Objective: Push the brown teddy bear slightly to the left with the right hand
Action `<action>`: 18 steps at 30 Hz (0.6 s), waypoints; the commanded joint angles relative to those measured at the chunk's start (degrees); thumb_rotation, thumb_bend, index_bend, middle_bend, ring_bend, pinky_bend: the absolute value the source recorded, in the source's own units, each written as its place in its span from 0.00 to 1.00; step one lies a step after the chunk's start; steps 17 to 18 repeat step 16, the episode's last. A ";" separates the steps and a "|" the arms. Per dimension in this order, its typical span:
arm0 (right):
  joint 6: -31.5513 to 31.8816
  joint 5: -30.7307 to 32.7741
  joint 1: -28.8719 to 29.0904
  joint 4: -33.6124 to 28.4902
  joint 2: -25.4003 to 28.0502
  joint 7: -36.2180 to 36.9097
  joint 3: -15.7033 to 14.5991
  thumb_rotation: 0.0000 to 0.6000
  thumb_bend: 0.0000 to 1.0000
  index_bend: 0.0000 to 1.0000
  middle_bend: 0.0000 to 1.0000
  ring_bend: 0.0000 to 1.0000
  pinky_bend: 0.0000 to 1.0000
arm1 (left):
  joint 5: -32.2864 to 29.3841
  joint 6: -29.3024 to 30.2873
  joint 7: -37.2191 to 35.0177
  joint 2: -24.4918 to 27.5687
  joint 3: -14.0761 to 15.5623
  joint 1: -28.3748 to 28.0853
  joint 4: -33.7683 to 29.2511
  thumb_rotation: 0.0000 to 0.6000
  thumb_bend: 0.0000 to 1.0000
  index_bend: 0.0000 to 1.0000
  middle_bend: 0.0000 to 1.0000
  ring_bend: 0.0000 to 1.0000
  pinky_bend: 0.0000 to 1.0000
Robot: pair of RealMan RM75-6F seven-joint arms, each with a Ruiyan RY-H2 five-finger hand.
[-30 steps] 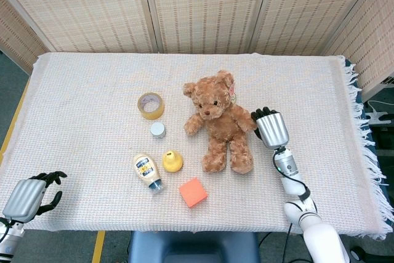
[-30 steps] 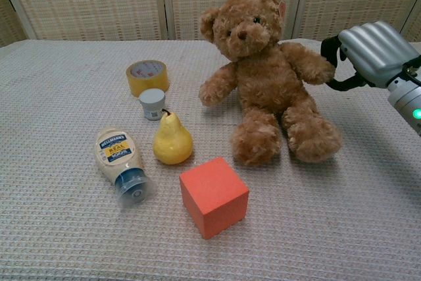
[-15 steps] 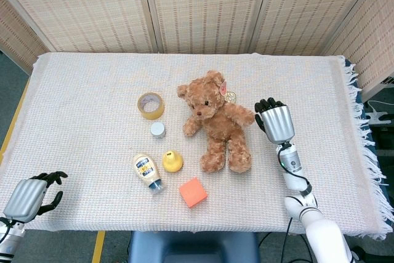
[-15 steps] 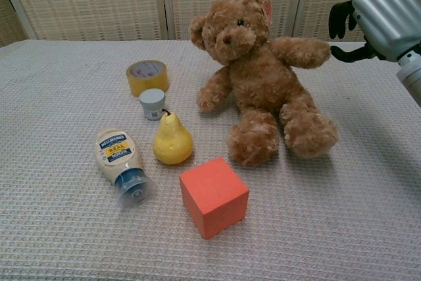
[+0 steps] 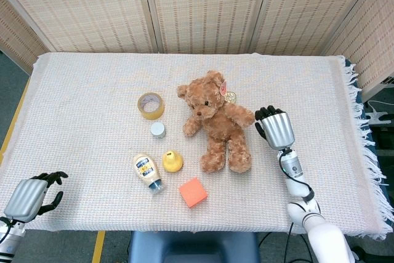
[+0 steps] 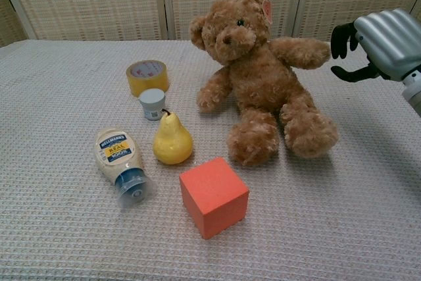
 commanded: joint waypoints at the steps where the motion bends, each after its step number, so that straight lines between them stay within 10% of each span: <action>1: 1.44 0.65 -4.58 -6.66 2.50 -2.42 -0.37 1.00 0.19 0.50 0.55 0.43 0.75 | -0.07 0.02 -0.01 -0.07 -0.09 -0.04 0.04 1.00 0.44 0.33 0.43 0.40 0.53; 10: 3.81 3.19 -22.06 -66.55 35.32 -32.95 -9.30 1.00 0.17 0.18 0.23 0.08 0.45 | 0.20 0.59 -0.20 -0.08 -0.20 0.04 -0.07 1.00 0.44 0.33 0.43 0.40 0.53; 18: 6.88 3.08 -27.48 -78.00 45.17 -34.86 -12.35 1.00 0.16 0.14 0.20 0.05 0.29 | 0.56 0.36 -0.09 -0.31 -0.19 -0.26 0.01 1.00 0.44 0.33 0.43 0.40 0.53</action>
